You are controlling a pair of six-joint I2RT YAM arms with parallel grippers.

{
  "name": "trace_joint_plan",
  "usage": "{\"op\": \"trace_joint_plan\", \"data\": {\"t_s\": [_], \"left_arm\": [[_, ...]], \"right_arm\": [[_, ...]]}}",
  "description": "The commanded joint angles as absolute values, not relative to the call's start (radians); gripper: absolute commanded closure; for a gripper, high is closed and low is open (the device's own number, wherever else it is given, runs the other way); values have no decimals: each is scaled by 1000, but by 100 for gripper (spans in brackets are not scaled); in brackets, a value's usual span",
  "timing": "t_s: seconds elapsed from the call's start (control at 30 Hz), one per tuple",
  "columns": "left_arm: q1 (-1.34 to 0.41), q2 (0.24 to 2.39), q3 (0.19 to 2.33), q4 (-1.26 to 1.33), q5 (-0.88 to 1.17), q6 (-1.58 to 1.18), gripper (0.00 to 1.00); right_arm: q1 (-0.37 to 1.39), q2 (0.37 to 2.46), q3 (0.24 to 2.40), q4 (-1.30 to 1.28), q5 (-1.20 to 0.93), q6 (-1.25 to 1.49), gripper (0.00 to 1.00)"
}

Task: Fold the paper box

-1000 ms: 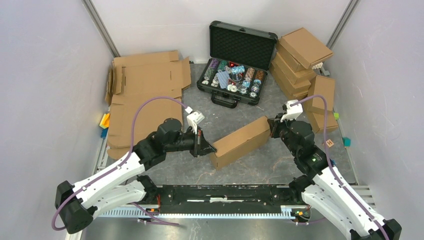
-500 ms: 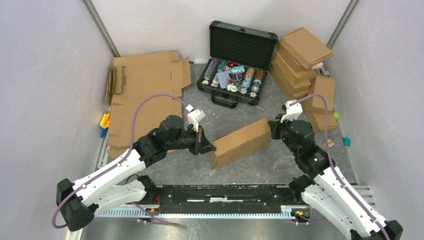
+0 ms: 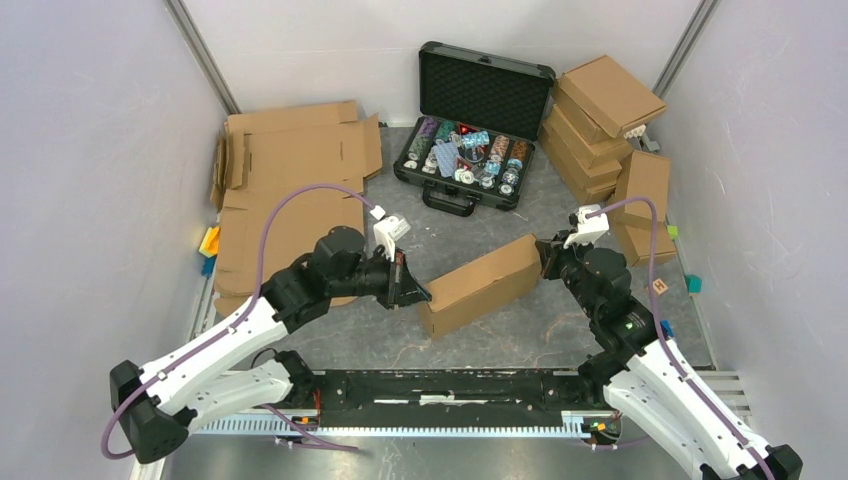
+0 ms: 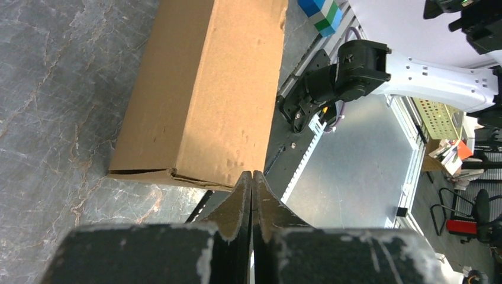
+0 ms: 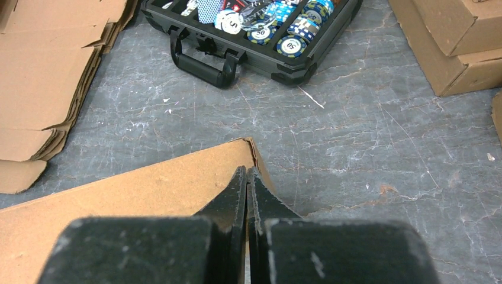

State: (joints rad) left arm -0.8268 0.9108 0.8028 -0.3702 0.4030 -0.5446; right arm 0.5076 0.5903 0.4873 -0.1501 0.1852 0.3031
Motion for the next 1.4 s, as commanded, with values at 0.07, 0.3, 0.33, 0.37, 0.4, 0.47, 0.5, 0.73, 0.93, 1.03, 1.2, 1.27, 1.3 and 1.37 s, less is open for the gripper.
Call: {"op": "trace_joint_plan", "data": {"t_s": [0.07,0.3,0.33,0.37,0.4,0.47,0.5,0.73,0.93,1.03,1.2,1.27,1.3,1.37], "left_arm": [[-831,939,687,-296,445,-569,98],[-831,944,710,-379,371,-531,98],[-831,933,735,-404,356,-523,98],[-831,924,768,-425,346,-513,98],[-831,921,794,-443,350,-507,98],[-831,920,832,-442,395,-510,98],[-831,920,839,-423,430,-520,98],[-831,931,729,-314,519,-566,98],[-831,984,673,-429,363,-502,98],[-831,957,699,-457,330,-492,98],[-831,951,817,-548,303,-450,98],[-831,950,874,-574,297,-427,93],[-831,953,908,-589,289,-413,90],[-831,957,963,-616,268,-397,88]], "right_arm": [[509,623,445,-276,152,313,100],[509,621,460,-281,160,307,100],[509,624,462,-282,160,308,100],[508,625,465,-279,159,307,100],[509,627,467,-280,157,308,100],[509,632,470,-280,157,308,100],[509,632,470,-279,155,307,100],[510,628,461,-277,156,308,100],[508,630,462,-280,152,305,100],[508,632,467,-281,149,303,100],[509,635,512,-305,157,293,100],[509,639,567,-335,150,284,99],[509,644,594,-352,143,276,96],[508,655,651,-389,125,262,93]]}}
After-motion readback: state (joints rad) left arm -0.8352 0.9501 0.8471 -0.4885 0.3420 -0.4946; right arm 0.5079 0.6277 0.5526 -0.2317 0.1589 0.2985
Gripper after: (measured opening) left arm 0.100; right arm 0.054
